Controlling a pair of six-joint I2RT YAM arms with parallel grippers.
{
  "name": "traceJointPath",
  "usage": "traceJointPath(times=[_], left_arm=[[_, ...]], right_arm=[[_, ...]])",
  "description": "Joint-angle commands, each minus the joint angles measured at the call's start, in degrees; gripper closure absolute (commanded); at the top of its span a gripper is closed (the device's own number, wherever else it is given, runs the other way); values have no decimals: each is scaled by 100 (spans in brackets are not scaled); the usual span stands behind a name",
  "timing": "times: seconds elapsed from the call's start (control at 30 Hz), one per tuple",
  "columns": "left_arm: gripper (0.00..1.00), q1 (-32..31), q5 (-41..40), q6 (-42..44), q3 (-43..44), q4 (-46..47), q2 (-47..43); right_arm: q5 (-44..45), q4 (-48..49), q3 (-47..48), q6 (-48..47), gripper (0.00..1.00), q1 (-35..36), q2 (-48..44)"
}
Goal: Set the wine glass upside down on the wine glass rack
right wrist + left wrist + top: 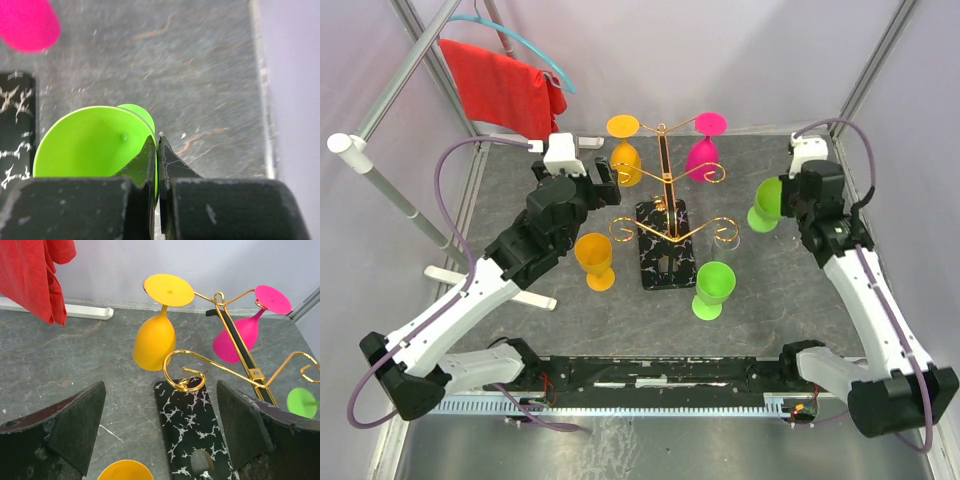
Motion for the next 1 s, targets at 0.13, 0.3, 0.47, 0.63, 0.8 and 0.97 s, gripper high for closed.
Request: traceJointPath(times=[0.13, 0.3, 0.47, 0.63, 0.8, 0.97], left_arm=[[0, 59, 646, -1038, 602, -265, -59], [1, 89, 848, -1775, 720, -112, -71], [1, 148, 1001, -3249, 711, 210, -117], [0, 177, 1173, -5169, 332, 798, -282], [2, 178, 1356, -6532, 4, 1206, -385], [5, 178, 1406, -7481, -454, 1604, -540]], right_arm=[[194, 1313, 716, -790, 100, 10, -1082], [-917, 2226, 749, -1150, 100, 22, -1229], [-1521, 3717, 467, -1094, 100, 404, -1052], [-1544, 5310, 246, -1423, 100, 1336, -672], [-1244, 6336, 14, -1510, 100, 1968, -324], [-1019, 6935, -150, -1694, 100, 2586, -79]])
